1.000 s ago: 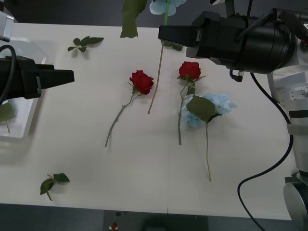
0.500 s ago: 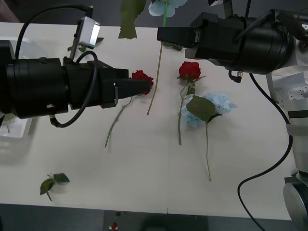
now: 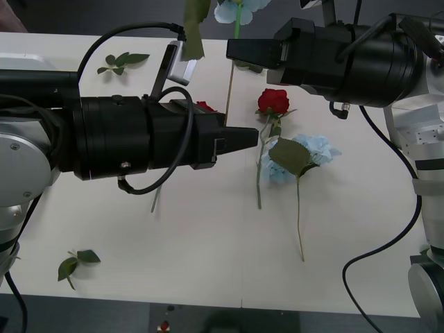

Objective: Put the red flowers into the right box and the blue flowers into the left box

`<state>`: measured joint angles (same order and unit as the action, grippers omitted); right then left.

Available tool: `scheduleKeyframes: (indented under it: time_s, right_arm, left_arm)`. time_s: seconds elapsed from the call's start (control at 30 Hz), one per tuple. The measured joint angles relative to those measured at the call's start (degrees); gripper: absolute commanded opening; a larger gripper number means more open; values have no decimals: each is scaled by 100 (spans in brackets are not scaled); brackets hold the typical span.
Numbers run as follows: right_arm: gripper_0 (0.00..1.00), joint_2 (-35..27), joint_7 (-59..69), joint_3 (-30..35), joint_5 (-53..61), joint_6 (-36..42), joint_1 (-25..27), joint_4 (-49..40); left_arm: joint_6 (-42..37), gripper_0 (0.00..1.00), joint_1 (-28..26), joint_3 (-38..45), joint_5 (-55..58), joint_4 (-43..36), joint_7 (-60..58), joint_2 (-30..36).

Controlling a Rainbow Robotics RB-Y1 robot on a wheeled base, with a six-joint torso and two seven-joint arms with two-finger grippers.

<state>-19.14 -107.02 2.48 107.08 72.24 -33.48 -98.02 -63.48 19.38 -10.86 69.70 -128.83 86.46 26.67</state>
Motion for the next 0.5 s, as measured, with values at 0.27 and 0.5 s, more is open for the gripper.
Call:
scheduleKeyframes:
  time_s: [0.27,0.5]
  right_arm:
    - [0,0,0,0,0,0,0,0]
    - [0,0,0,0,0,-2,0,0]
  left_arm:
    - [0,0,78,-49,-1,0,-171,0]
    - [0,0,78,-49,-1,0,-310,0]
